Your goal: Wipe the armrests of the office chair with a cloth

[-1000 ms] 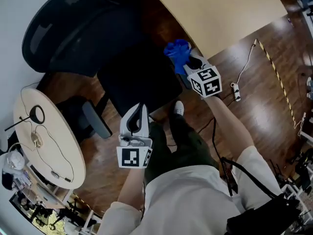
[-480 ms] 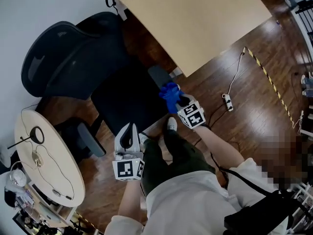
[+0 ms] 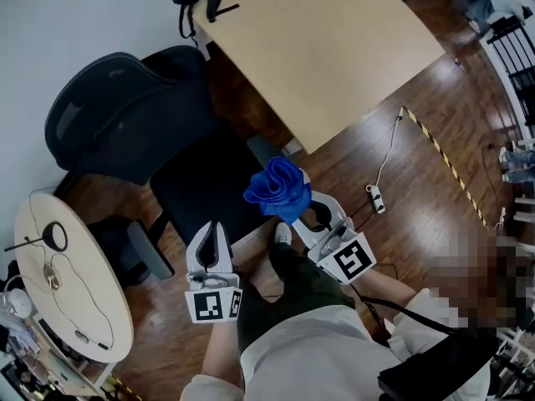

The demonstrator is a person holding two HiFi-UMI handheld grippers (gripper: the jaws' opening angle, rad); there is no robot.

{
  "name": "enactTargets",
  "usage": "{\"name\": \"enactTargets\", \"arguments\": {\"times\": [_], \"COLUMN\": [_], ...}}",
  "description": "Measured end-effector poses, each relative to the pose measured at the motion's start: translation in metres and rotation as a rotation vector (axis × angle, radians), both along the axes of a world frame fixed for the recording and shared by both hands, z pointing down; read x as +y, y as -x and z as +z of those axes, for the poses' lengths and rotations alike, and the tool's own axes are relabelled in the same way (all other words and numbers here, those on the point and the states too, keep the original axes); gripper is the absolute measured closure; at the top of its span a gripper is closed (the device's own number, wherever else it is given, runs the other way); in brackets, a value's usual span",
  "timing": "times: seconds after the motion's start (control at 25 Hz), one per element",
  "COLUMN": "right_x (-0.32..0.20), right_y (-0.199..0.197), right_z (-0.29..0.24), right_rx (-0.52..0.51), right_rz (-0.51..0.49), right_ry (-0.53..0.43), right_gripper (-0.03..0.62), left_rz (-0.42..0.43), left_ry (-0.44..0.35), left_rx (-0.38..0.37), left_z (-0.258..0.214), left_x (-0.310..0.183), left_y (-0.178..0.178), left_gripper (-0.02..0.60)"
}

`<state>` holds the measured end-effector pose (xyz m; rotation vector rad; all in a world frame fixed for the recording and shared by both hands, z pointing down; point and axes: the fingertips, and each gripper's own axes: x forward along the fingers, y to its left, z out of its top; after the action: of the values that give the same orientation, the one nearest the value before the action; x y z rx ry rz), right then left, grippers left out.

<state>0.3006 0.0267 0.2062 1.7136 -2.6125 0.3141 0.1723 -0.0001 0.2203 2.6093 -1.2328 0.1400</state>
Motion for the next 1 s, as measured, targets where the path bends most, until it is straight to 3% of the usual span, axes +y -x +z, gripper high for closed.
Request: {"name": "enactTargets", "arguments": {"times": [0.12, 0.44, 0.64, 0.8, 1.0], "right_x": [-0.004, 0.033, 0.059, 0.065, 0.075], "right_y": [0.054, 0.302, 0.445, 0.529, 0.574], "right_z": [0.017, 0.075, 0.113, 0.162, 0.262], "right_rx": [0.013, -0.030, -0.055, -0.067, -0.009], "right_rz": [-0.072, -0.341, -0.341, -0.272, -0.209], "right_ry": [0.027, 0.137, 0.208, 0.257, 0.302], "right_gripper": [0.523, 0.523, 0.523, 0.523, 0.523], "left_rz": [-0.072, -0.357, -0.362, -0.327, -0.280], "left_ry": [-0.024, 0.011, 0.067, 0.131, 0.150], "left_rx": [-0.013, -0.106, -0.162, -0.131, -0.110], "left_z": [-0.004, 0.034, 0.082, 0.118, 0.164], "left_x": [-0.005, 0.056, 0.105, 0.125, 0.142], "left_y": [0.057, 0.321, 0.459, 0.517, 0.539], "left_gripper": [0.581, 0.581, 0.581, 0.581, 0.581]}}
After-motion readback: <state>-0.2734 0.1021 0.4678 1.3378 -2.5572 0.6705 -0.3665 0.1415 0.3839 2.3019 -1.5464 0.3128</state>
